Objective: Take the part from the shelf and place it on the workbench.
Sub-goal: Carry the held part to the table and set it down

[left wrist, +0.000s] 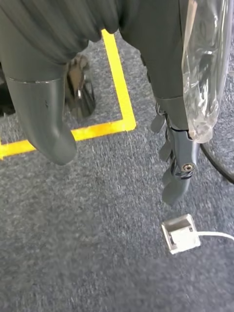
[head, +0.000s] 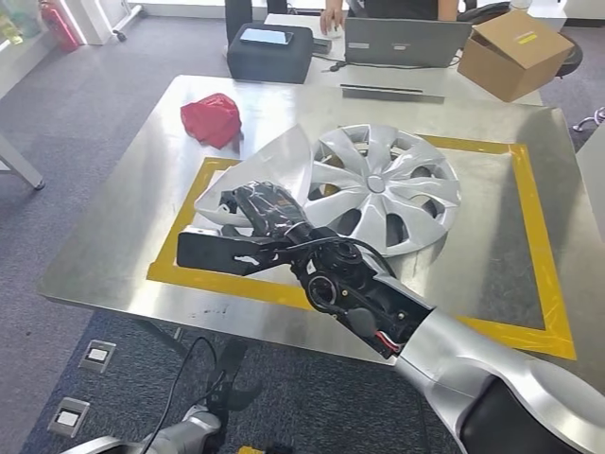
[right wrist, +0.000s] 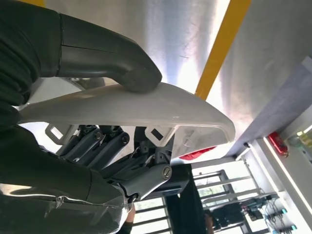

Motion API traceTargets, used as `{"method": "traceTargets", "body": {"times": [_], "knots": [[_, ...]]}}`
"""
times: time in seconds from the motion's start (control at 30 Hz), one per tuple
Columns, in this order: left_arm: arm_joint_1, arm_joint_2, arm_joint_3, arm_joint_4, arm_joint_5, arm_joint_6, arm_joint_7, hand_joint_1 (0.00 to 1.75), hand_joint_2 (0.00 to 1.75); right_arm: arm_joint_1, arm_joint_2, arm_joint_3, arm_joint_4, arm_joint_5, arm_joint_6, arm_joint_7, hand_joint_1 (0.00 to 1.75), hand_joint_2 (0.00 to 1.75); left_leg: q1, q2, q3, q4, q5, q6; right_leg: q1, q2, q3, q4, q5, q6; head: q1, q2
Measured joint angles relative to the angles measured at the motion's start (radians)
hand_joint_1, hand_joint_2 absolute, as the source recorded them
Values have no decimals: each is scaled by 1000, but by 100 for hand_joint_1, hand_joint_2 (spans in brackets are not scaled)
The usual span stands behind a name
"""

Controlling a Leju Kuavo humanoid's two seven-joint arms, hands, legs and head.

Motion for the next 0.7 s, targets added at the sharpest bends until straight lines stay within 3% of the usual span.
{"method": "traceTargets", "body": {"times": [0.03,0.1,0.17,0.27,0.43,0.7], "knots": [[6,1,-1,0,-1,0,0,0,175,3,0,1,2,0,0,0,175,175,0,0,-14,-13,35,0,-1,1,9,0,-7,1,-2,0],[17,2,-4,0,-3,0,0,0,175,5,0,3,5,0,0,0,175,175,2,2,6,-138,143,1,-2,3,28,2,-24,9,-8,0],[22,1,-7,0,-3,0,2,0,175,1,0,5,7,0,-2,0,175,175,1,2,39,-252,199,5,3,2,36,5,-39,20,-14,0],[15,-1,-10,0,-1,-1,9,0,175,0,0,6,9,0,-3,0,175,175,-1,-1,49,-275,190,18,8,-1,39,6,-53,32,-7,0],[14,-2,-16,0,-8,-10,38,0,175,-4,0,7,10,-1,-6,2,175,175,-3,-5,51,-275,186,22,7,-3,49,3,-52,10,5,0],[43,-5,-31,0,-18,-18,73,0,175,-4,0,7,20,-4,-12,-2,175,175,-8,-5,51,-274,181,32,6,-6,56,-14,-51,12,10,0]]}}
